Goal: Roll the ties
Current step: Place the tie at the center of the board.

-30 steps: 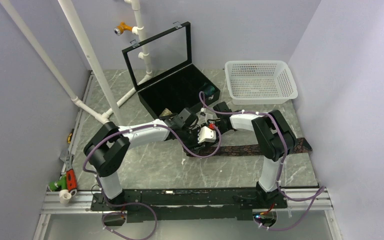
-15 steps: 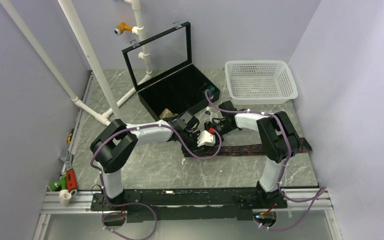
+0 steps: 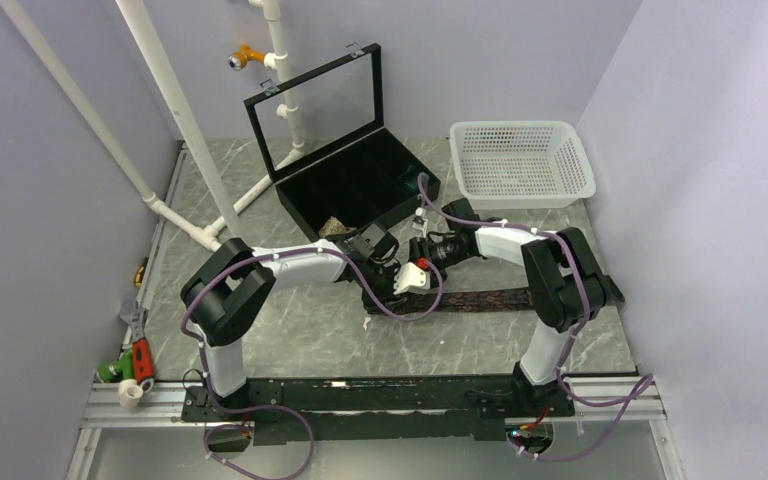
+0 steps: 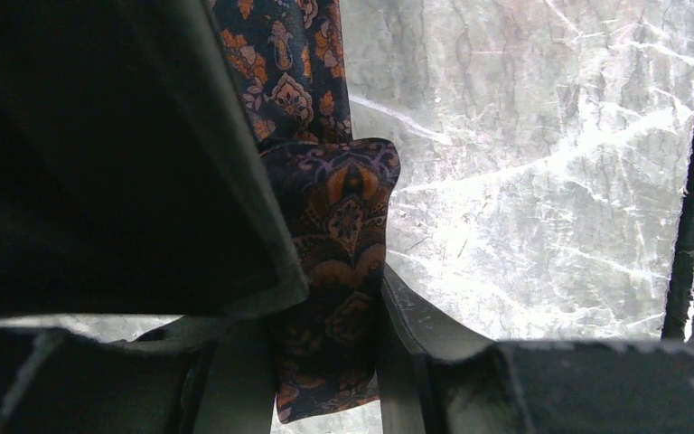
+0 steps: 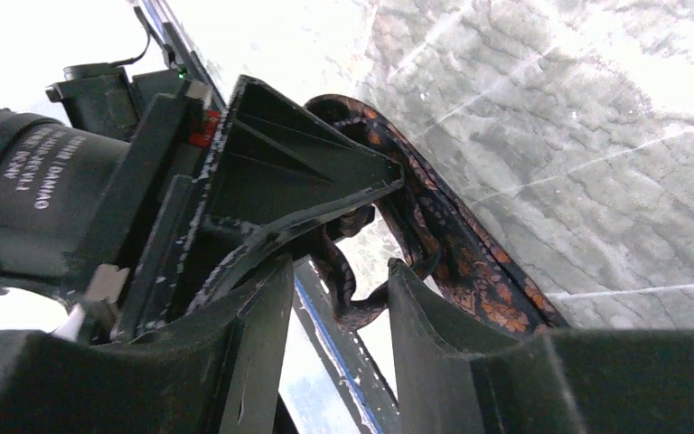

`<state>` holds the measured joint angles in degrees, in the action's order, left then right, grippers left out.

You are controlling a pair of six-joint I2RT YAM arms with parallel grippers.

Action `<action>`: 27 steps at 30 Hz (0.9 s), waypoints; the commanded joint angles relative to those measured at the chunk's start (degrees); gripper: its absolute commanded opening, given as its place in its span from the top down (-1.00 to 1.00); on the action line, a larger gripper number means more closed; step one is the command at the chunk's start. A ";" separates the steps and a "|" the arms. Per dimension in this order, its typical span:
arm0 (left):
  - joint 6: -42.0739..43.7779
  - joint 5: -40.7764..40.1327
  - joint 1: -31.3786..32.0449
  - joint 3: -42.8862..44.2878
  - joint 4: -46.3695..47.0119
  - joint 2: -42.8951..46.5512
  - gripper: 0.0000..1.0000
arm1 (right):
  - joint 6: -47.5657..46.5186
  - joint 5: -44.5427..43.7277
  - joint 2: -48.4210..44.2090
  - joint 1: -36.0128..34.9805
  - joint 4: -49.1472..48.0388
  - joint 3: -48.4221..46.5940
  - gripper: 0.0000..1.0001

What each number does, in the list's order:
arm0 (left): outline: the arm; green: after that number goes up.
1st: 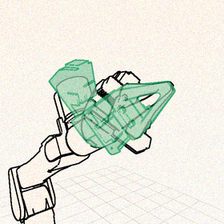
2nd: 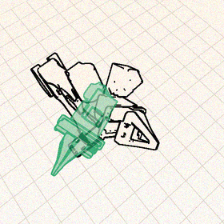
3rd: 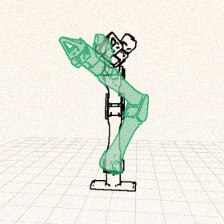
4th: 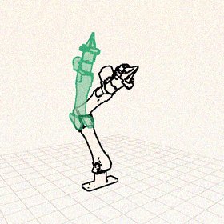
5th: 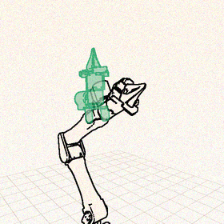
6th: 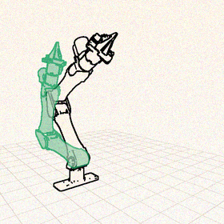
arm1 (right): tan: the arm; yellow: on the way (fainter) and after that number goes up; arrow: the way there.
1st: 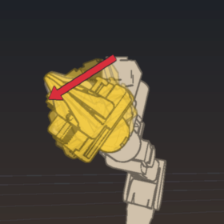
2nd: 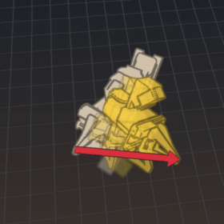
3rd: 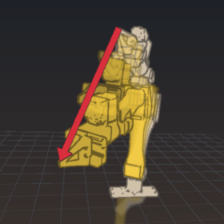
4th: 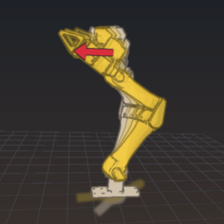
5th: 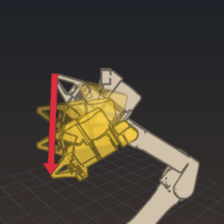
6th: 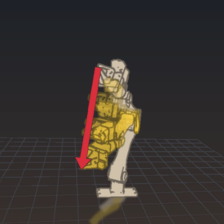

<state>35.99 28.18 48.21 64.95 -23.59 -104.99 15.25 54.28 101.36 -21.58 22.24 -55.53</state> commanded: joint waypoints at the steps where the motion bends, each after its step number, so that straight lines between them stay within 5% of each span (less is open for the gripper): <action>1: 0.16 1.27 0.15 2.50 -2.78 -1.17 0.15 | -2.31 1.99 1.59 -0.08 3.04 -1.78 0.11; 6: 0.56 0.76 0.15 2.26 -2.82 -0.83 0.14 | -8.15 -0.66 0.00 3.72 10.62 -1.36 -0.20; 14: -0.23 0.35 0.15 2.35 -2.12 -1.00 0.13 | -4.74 2.89 -1.12 3.42 8.35 -0.33 -0.22; 21: -2.08 -0.92 0.13 3.12 -1.30 -1.80 0.10 | -4.53 2.32 4.06 0.84 6.89 -3.60 0.13; 25: -3.70 -0.98 -0.04 2.49 -0.65 -1.62 0.07 | -8.01 -0.54 6.21 0.85 10.10 -5.60 0.85; 27: -4.61 0.49 -0.81 1.42 -0.01 -0.37 -0.15 | -10.07 -2.88 6.58 0.95 11.64 -6.48 1.00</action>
<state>33.67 27.57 48.18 66.61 -24.67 -106.04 9.41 54.70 107.22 -20.88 30.81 -59.05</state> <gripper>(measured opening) 0.495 0.048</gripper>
